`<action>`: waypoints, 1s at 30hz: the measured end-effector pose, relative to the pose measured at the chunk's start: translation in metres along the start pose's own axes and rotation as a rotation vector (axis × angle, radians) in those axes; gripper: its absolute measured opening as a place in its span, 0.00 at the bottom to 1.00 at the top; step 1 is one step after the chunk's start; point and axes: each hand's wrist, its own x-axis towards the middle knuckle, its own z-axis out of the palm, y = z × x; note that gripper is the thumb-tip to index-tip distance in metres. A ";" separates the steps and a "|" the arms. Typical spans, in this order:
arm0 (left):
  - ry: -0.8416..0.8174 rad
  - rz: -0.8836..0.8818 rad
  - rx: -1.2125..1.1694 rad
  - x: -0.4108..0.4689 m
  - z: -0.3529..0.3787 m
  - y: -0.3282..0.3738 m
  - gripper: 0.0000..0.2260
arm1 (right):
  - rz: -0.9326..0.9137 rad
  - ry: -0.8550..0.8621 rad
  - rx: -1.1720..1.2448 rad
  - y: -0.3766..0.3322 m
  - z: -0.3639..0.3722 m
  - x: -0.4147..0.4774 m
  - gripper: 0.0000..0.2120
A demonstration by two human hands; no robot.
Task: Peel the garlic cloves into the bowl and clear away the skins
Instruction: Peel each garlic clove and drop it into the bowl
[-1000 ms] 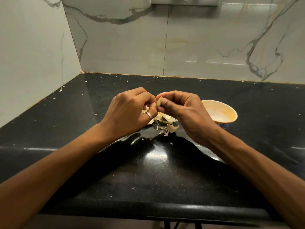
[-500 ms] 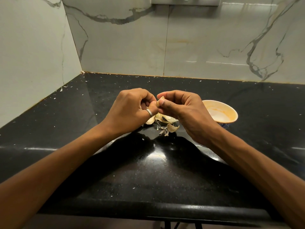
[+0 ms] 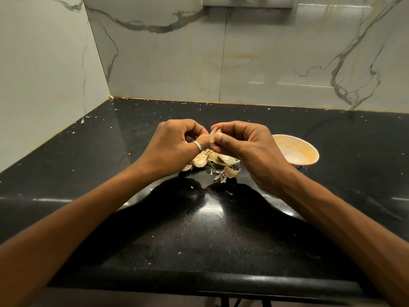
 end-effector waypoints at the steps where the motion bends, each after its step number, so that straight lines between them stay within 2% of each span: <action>1: -0.002 -0.009 -0.004 0.000 0.000 -0.001 0.03 | -0.005 -0.001 -0.009 0.000 0.000 0.000 0.09; 7: -0.012 -0.014 -0.010 0.000 0.000 -0.003 0.03 | -0.093 0.036 -0.215 0.001 0.002 -0.001 0.11; 11: -0.010 -0.008 -0.056 -0.001 0.000 0.001 0.11 | -0.178 0.036 -0.412 0.005 0.001 0.001 0.16; 14: -0.019 -0.008 -0.045 -0.001 0.001 0.001 0.10 | -0.237 0.034 -0.505 0.008 0.000 0.001 0.18; 23: -0.011 -0.021 -0.009 0.000 0.000 -0.002 0.04 | -0.294 0.016 -0.571 0.009 0.000 0.001 0.19; 30: 0.060 -0.021 0.067 -0.001 -0.001 0.002 0.03 | -0.302 0.046 -0.550 0.011 0.000 0.002 0.17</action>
